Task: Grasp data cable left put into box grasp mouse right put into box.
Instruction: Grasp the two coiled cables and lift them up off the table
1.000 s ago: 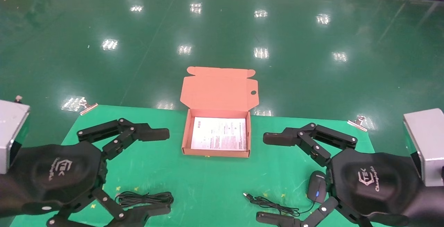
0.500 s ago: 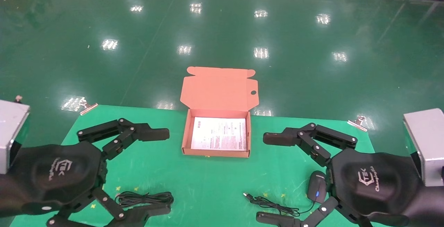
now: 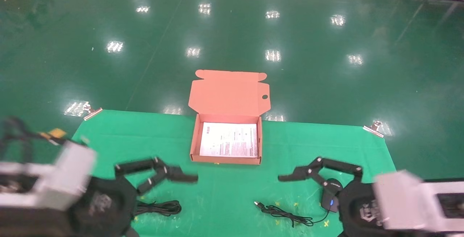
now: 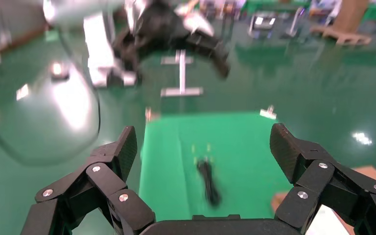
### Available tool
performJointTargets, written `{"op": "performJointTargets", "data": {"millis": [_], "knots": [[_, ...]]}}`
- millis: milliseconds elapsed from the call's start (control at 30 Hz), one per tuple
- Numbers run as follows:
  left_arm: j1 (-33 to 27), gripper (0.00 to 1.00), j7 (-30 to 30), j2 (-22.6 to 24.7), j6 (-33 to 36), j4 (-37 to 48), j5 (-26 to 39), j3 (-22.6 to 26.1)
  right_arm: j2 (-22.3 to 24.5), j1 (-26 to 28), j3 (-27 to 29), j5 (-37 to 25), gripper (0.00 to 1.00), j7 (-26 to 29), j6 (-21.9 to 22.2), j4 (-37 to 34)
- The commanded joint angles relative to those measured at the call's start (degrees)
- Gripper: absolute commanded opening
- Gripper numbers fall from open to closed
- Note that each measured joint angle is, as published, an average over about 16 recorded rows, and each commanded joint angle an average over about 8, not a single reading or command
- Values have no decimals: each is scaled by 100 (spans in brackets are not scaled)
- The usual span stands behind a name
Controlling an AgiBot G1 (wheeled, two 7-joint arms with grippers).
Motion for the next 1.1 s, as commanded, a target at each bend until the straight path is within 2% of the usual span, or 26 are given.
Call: {"op": "performJointTargets", "data": {"millis": [33,167,300,467,633,833,967,1100], "knots": [[-74,100,-26,24,69,0,166,84,43,135,-68,-281,100,-43,-80,76],[-574,100,-107,190,200,33,910,620,-92,833,-697,-1176,100,-367,-199,125],[-1219,100,-103,439,263,196,1793,1396,-312,1580,-1607,-2144,100,-754,-210,150],[-1952,100,-7,799,221,492,3013,2413,-630,2038,-2569,-3219,100,-1031,-36,155],[-2250,100,7,1174,-65,768,4137,3072,-958,1964,-3071,-4199,100,-1040,395,153],[-2088,100,-156,1558,-706,1163,5115,3426,-1286,1616,-3354,-5131,100,-711,1035,110],[-1948,100,-282,1807,-1105,1654,5450,3523,-1455,1378,-3465,-5558,100,-366,1371,27],[-1853,100,-287,2025,-1424,2319,5476,3495,-1632,1213,-3508,-5770,100,-68,1608,-200]]}}
